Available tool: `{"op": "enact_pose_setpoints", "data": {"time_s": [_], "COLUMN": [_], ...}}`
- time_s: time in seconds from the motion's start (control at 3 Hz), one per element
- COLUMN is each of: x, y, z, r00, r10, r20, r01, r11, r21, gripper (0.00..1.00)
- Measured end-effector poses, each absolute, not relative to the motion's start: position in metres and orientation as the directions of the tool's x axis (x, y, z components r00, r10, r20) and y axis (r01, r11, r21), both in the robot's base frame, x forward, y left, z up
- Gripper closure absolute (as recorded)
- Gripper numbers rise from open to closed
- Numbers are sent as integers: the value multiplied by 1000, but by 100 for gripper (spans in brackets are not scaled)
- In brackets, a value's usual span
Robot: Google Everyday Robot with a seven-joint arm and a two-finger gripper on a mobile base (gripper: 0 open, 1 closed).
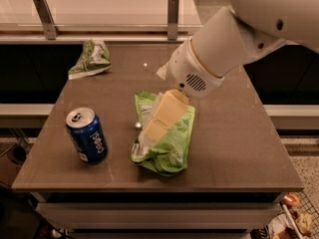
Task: Move green rice chip bag near pepsi can
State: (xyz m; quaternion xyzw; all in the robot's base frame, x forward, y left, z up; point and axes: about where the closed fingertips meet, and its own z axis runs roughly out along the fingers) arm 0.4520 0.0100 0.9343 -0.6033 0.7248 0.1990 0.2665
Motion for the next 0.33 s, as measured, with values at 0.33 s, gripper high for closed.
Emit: {"op": "enact_pose_setpoints", "data": {"time_s": [0.33], "x": [452], "y": [10], "z": [934], "r00": [-130], "r10": [-769], "r20": [-627], "r01": [-981], "r11": [193], "r21": [-33], "gripper": [0]}}
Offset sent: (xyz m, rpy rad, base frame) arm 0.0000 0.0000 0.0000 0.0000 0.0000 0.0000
